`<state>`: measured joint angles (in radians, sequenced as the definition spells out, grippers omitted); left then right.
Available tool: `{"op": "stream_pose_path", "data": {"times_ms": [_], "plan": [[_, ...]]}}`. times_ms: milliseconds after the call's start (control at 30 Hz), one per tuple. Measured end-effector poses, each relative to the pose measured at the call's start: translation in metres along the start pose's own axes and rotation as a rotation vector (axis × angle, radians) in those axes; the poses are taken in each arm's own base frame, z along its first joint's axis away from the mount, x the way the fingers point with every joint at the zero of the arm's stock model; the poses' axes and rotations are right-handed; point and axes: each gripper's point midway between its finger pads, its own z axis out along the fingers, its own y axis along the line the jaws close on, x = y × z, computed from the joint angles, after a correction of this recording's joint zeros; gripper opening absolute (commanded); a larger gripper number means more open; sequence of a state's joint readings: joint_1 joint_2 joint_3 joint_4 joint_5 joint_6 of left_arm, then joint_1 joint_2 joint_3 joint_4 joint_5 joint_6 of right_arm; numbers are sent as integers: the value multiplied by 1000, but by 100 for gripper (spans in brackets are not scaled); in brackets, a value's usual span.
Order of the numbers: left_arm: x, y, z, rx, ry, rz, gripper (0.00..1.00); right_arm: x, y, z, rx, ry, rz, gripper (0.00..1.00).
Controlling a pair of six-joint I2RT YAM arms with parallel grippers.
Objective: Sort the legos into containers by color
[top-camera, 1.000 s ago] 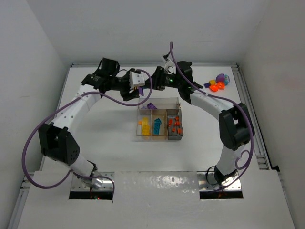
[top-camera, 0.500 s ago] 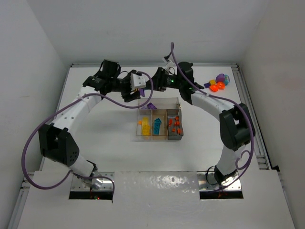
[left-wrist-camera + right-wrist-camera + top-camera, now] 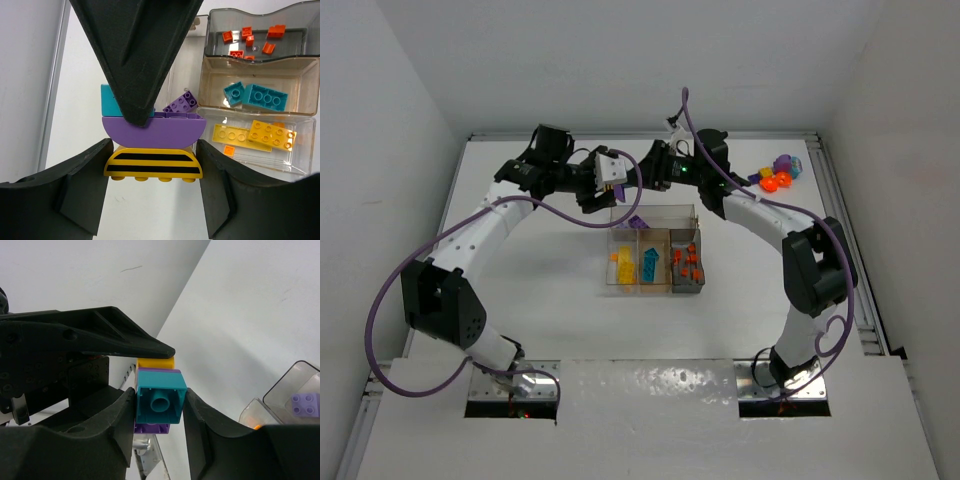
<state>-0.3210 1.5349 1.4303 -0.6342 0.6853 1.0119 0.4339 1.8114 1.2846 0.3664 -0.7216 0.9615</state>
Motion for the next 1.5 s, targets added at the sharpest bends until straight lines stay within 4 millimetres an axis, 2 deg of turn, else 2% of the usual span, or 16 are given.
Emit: {"op": "stream_pose_path", "data": {"times_ms": [200, 267, 333, 367, 533, 733, 833, 1033, 1133, 1200, 1267, 1367, 1433, 1500], "plan": [[2, -2, -1, 5, 9, -8, 0, -4, -3, -3, 2, -6, -3, 46], [2, -2, -1, 4, 11, -8, 0, -7, -4, -6, 5, -11, -4, 39], [3, -2, -1, 2, 14, -8, 0, -8, -4, -8, 2, -13, -8, 24], [3, -1, -1, -1, 18, -9, 0, -9, -3, -8, 2, -15, -13, 20], [4, -3, -2, 2, 21, -19, 0, -14, -2, -11, 0, -27, -17, 18], [4, -3, -2, 4, 18, -27, 0, -15, -1, -11, -6, -35, -15, 4], [5, -5, -1, 7, 19, -35, 0, -12, -3, -11, -4, -32, -10, 2], [11, -11, 1, 18, 27, -62, 0, 3, -16, -20, 65, 5, -30, 12], [16, -13, 3, 8, 36, -96, 0, 9, -33, -28, 180, 35, -72, 26], [19, -11, 3, -17, 48, -130, 0, 7, -50, -33, 309, 57, -109, 40], [23, -4, 2, -69, 67, -168, 0, 2, -61, -37, 425, 79, -161, 46], [31, 11, -2, -179, 98, -243, 0, -3, -71, -37, 574, 112, -220, 48], [41, 20, -7, -271, 125, -309, 0, 2, -83, -40, 687, 138, -240, 49], [48, 24, -11, -336, 145, -363, 0, 18, -93, -36, 769, 188, -259, 50]]}}
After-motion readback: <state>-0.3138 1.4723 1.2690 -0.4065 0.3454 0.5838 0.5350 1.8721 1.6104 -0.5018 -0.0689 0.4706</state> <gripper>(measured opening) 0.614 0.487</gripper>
